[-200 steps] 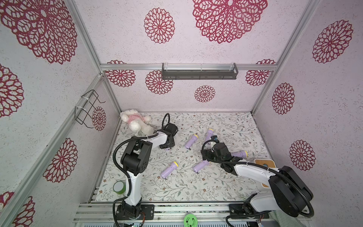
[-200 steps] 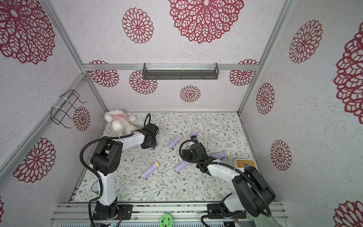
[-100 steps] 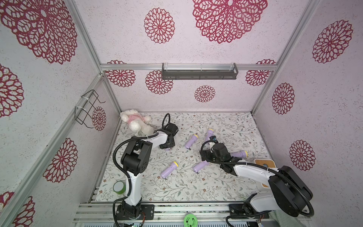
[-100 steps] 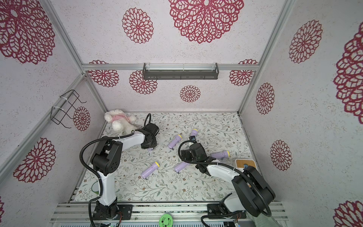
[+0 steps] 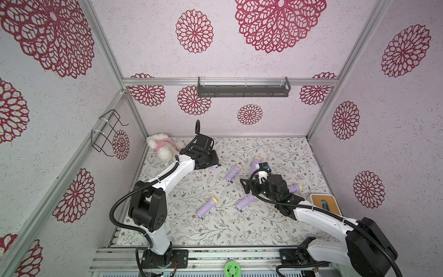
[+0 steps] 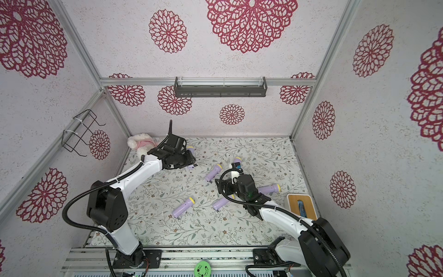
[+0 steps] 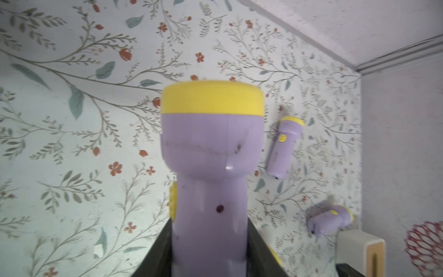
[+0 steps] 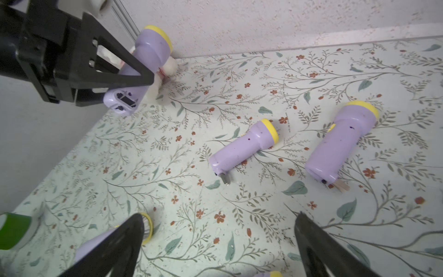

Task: Close the plug at the bottom of the flashlight
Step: Pick up the flashlight from the center of the board, then close the plug of the flashlight.

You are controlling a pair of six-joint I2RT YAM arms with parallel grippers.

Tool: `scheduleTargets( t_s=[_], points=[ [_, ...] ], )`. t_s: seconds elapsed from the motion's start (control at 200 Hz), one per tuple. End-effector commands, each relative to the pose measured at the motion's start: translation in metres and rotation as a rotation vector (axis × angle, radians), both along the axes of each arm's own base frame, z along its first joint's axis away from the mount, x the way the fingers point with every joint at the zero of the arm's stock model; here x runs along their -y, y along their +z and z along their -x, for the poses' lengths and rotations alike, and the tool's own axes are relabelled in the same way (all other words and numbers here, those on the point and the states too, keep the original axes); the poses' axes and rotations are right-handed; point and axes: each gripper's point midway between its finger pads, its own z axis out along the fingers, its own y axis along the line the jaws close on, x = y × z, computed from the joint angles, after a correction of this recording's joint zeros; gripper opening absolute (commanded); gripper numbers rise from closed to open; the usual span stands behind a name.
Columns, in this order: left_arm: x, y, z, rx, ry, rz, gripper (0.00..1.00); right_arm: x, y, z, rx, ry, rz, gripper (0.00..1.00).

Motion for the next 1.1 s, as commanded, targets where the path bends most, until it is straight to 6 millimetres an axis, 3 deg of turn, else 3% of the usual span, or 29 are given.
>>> scheduleTargets(
  t_s=[0.0,0.175,0.5,0.686,0.836,1.096],
  points=[
    [0.014,0.041,-0.004,0.112,-0.052,0.173,0.00,-0.015,0.040,0.006,0.032,0.046,-0.185,0.99],
    [0.005,0.080,-0.003,0.273,-0.045,0.290,0.00,-0.032,0.067,0.012,0.013,0.120,-0.392,0.99],
    [-0.008,0.118,0.005,0.408,-0.101,0.485,0.00,-0.061,0.104,0.011,-0.039,0.270,-0.720,0.99],
    [-0.013,0.123,0.011,0.447,-0.119,0.547,0.00,-0.071,0.113,0.003,-0.087,0.306,-0.887,0.99],
    [-0.021,0.126,0.017,0.509,-0.089,0.580,0.00,-0.073,0.106,-0.011,-0.141,0.273,-1.012,0.99],
    [-0.031,0.119,0.015,0.531,-0.031,0.672,0.00,-0.081,0.094,-0.023,-0.159,0.199,-1.046,0.99]
  ],
)
